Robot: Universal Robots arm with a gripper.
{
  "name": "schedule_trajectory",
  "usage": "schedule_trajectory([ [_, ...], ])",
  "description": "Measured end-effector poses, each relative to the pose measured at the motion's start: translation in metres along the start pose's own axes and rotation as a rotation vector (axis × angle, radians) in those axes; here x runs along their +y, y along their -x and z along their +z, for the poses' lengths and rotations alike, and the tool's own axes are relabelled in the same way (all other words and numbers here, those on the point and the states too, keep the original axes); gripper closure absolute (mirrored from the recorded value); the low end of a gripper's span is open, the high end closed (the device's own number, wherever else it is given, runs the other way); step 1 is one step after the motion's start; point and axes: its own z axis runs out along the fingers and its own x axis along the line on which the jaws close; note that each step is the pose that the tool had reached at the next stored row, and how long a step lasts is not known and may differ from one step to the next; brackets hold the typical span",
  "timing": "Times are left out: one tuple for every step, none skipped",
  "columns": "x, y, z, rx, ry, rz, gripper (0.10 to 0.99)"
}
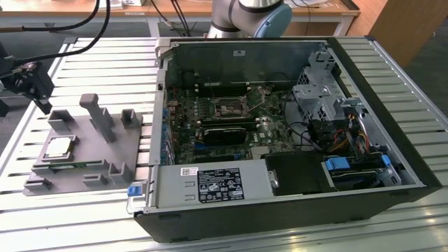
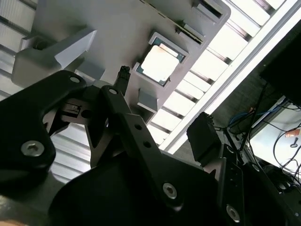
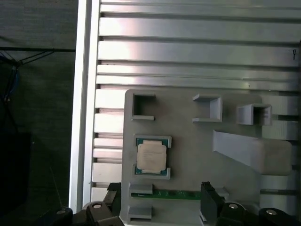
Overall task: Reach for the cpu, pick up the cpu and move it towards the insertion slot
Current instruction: 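Pick up the cpu and move it towards the insertion slot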
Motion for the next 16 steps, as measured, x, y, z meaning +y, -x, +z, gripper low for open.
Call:
schedule_trajectory([
  [-0.0006,-0.0009,0.0015,0.0,0.0,0.0,0.322],
  [-0.0012,-0.0017,0.0032,-0.0001,0.0,0.0,0.322],
  [-0.0017,-0.0025,0.0048,-0.0002,0.0,0.0,0.322],
  [-0.0019,-0.0032,0.0062,-0.0002,0.0,0.0,0.322],
  [-0.0021,-0.0038,0.0077,-0.0001,0.0,0.0,0.322],
  [-0.0022,-0.0043,0.0091,0.0,0.0,0.0,0.322],
  [-0.0023,-0.0044,0.0106,0.0,0.0,0.0,0.322],
  [-0.0023,-0.0045,0.0122,0.0001,0.0,0.0,0.322],
  [-0.0024,-0.0046,0.0137,0.0003,0.0,0.0,0.322],
  [-0.0024,-0.0046,0.0154,0.0005,0.0,0.0,0.322],
  [-0.0025,-0.0047,0.0171,0.0006,0.0,0.0,0.322],
  [-0.0025,-0.0048,0.0185,0.001,0.0,0.0,0.322],
  [-0.0026,-0.0048,0.0198,0.0012,0.0,0.0,0.322],
  [-0.0027,-0.0049,0.021,0.0014,0.0,0.0,0.322],
  [-0.0028,-0.0051,0.0221,0.0015,0.0,0.0,0.322],
  [-0.0028,-0.0053,0.023,0.0015,0.0,0.0,0.322],
])
